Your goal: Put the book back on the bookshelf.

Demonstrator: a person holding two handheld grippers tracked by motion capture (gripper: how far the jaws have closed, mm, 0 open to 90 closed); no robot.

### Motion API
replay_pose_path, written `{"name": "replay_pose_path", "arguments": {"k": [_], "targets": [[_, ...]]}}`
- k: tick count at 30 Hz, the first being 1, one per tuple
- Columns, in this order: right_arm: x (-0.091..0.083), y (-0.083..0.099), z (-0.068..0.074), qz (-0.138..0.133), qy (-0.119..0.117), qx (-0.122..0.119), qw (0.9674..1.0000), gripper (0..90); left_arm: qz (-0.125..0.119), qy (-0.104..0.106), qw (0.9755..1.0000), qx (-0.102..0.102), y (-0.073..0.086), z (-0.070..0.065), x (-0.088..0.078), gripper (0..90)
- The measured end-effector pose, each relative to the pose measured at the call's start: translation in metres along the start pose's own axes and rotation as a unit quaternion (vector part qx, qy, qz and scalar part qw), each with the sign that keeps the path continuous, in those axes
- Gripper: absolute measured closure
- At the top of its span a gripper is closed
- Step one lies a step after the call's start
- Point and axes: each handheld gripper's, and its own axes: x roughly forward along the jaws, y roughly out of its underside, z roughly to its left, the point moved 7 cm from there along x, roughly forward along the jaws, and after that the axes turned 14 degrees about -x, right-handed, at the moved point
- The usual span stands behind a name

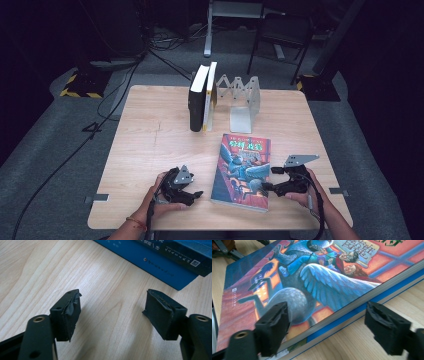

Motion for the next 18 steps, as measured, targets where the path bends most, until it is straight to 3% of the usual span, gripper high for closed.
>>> {"name": "replay_pose_path", "arguments": {"k": [9,12,15,18], "targets": [[0.008,-0.006,-0.005,0.025,-0.019,-0.001,0.9995,15.1,0.005,0.007,1.0000,0.003,-0.004,0.000,0.005,22.4],[0.010,-0.011,-0.006,0.037,-0.005,-0.012,0.9992,14.6,0.004,0.002,1.0000,-0.001,-0.007,0.001,0.007,22.4],[0.013,-0.019,-0.005,0.045,0.016,-0.039,0.9981,15.3,0.004,0.002,1.0000,-0.001,-0.007,0.001,0.008,22.4],[0.014,-0.021,-0.006,0.051,0.021,-0.042,0.9976,15.8,0.004,0.002,1.0000,-0.001,-0.008,0.001,0.008,22.4]]}}
